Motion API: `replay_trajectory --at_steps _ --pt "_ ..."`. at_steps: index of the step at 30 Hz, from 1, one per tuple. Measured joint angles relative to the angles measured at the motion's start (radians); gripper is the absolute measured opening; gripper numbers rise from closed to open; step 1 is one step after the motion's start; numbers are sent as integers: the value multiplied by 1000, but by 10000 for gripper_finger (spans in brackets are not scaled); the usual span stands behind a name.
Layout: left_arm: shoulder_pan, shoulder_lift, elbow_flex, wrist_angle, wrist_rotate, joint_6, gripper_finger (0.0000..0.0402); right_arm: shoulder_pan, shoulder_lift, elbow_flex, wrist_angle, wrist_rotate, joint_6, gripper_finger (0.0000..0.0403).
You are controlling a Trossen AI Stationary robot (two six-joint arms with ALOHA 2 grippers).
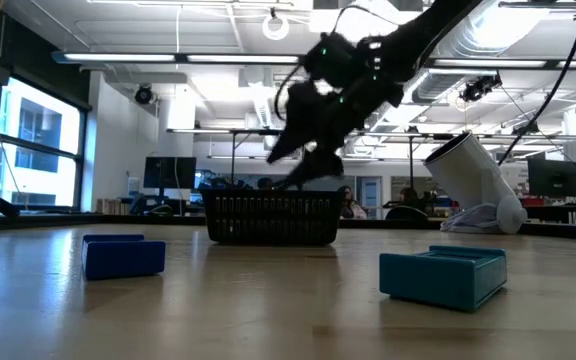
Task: Pick & Place Office items
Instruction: Put the light blue digital clock into the bottom black bin
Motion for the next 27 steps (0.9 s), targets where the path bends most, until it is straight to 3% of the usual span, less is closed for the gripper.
replay_trajectory --at_steps 15,23,27 --pt "13 0 1 -16 7 -6 305 223 -249 3 -52 19 -158 310" --pt "13 0 1 -38 7 -42 305 342 -263 4 -97 6 -99 310" --pt "14 0 1 -57 70 -96 305 427 -263 4 -125 81 -107 310"
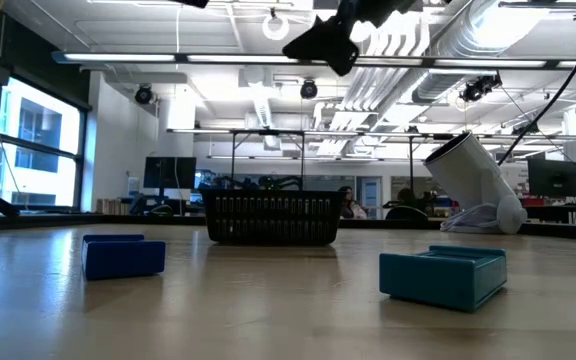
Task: Pick & Place Office items
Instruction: Put the light blue digital clock into the bottom black bin
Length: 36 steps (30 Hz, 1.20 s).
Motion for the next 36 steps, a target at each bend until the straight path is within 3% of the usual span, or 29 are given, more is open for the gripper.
replay_trajectory --at_steps 8,14,26,29,36 --pt "19 0 0 -4 232 -102 305 153 0 0 -30 240 -59 297" --pt "54 0 0 -40 384 -220 305 200 3 0 -60 291 -40 294" --pt "60 0 0 -120 758 -449 305 247 79 0 -77 277 17 294" --pt "31 0 0 -121 746 -462 305 261 79 0 -78 277 25 293" --pt "-7 0 0 -124 556 -488 305 286 107 1 -86 231 61 293"
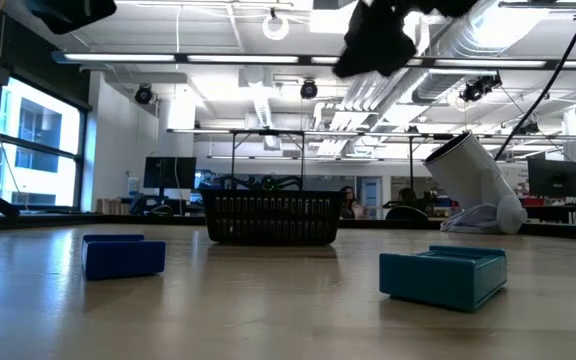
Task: Pick & Place Office items
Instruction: Put the light blue digital clock into the bottom black bin
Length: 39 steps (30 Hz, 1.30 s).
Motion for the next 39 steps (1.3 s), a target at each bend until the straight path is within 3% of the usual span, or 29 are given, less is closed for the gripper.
replay_trajectory --at_steps 14,22,39 --pt "15 1 -1 -11 -110 53 305 72 104 -1 -43 5 -97 293" --pt "46 1 -1 -13 -110 56 305 105 130 -2 -36 56 -135 293" --pt "51 1 -1 5 -109 70 305 108 188 -1 4 63 -140 293"
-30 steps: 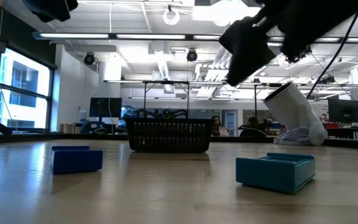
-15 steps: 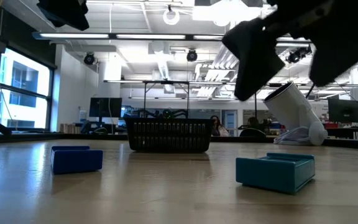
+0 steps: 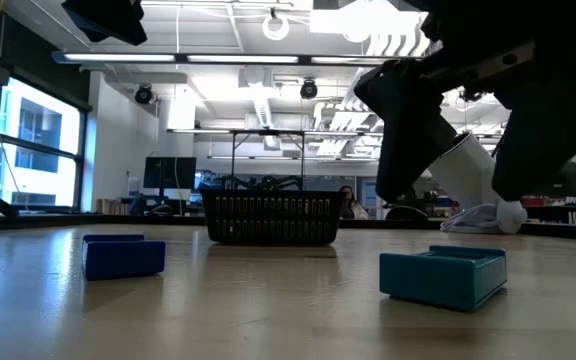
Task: Pick & Place Office items
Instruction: Put the light blue digital clock into the bottom black bin
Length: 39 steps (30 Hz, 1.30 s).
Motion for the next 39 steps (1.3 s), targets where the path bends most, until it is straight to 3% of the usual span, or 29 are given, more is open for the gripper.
replay_trajectory --at_steps 11,20,32,39 --pt "0 0 0 6 1 0 305 5 77 -1 29 -40 1 293" --pt "0 0 0 5 1 -1 305 5 78 0 6 24 1 290" --pt "0 0 0 5 1 -2 305 5 78 0 4 13 4 185" --pt "0 0 0 5 1 -2 305 5 78 0 5 -25 8 167"
